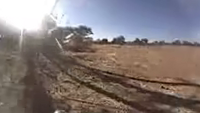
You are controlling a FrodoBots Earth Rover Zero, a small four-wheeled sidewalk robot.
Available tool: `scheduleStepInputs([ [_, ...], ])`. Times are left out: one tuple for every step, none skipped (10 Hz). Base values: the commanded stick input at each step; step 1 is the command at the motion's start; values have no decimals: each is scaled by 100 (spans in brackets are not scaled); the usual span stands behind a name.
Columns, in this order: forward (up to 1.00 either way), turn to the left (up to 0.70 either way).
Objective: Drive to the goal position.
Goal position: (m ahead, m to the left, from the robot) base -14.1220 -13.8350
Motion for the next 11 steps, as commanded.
scheduleStepInputs([
  [70, 0],
  [70, 0],
  [70, 0],
  [70, 0],
  [70, 0],
  [70, 0],
  [70, 0],
  [70, 0],
  [70, 0],
  [70, 0],
  [70, 0],
])
